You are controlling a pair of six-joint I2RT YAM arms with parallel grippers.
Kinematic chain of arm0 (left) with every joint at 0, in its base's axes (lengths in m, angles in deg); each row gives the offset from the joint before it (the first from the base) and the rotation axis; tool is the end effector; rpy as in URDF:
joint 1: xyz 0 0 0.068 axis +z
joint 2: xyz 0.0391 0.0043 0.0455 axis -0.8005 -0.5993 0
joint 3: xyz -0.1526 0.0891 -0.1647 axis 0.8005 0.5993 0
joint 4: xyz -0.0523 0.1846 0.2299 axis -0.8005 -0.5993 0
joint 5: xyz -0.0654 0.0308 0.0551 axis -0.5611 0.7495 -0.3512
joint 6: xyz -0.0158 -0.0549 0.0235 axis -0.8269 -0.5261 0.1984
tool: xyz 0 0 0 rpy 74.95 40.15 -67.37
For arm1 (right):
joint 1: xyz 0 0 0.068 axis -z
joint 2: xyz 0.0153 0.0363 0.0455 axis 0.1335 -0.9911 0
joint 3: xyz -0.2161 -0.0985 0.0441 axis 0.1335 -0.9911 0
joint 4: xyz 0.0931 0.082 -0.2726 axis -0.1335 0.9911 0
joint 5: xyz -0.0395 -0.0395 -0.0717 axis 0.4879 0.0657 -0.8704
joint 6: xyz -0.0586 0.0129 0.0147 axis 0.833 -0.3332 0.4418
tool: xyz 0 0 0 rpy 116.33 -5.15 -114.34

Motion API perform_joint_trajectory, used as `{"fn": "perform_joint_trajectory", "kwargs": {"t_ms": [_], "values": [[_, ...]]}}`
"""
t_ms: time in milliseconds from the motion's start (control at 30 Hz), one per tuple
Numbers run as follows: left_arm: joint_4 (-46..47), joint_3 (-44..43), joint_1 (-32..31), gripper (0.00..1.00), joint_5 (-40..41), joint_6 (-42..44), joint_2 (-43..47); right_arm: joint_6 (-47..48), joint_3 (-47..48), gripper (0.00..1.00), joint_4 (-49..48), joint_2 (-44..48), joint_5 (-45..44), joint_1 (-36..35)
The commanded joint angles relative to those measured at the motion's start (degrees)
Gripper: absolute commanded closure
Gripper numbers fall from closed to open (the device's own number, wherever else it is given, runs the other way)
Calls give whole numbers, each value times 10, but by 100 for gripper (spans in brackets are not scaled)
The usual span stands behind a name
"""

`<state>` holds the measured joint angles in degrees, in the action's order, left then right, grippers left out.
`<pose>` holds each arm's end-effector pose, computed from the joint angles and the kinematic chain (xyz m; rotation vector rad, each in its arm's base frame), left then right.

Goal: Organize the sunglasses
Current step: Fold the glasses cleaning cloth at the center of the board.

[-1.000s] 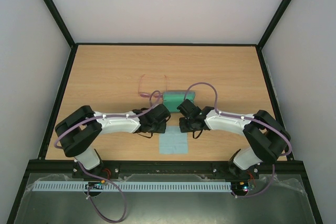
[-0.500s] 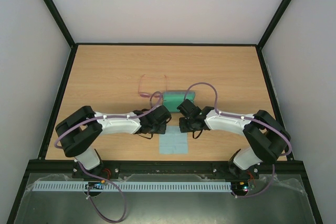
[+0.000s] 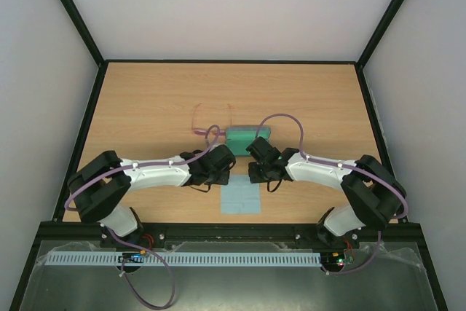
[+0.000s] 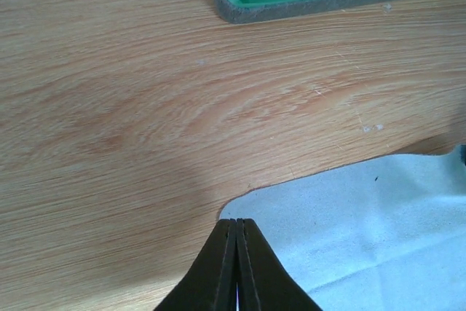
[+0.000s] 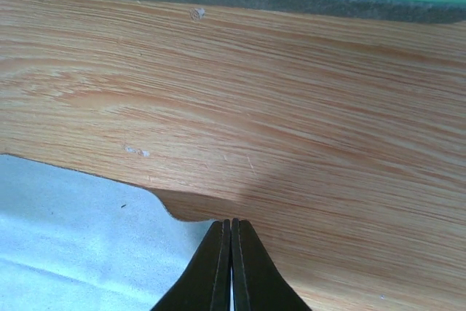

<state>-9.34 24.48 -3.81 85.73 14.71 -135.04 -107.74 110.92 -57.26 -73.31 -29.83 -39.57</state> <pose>0.1853 -0.2733 0.0901 0.1689 2.6496 -0.4823 0.2146 0.2280 0.0915 -0.1966 2.6082 0.4837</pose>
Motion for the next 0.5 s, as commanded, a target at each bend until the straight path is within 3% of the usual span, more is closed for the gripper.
{"fn": "perform_joint_trajectory", "kwargs": {"t_ms": [0,200,467], "values": [[-14,-7,-5,96,0,-4,4,-3,-4,99,22,9,-1,-3],[-19,-10,-5,83,4,-1,-18,-3,-8,99,18,4,1,-4],[-11,-11,-5,80,6,5,-38,-4,-8,99,16,1,1,-4]]}}
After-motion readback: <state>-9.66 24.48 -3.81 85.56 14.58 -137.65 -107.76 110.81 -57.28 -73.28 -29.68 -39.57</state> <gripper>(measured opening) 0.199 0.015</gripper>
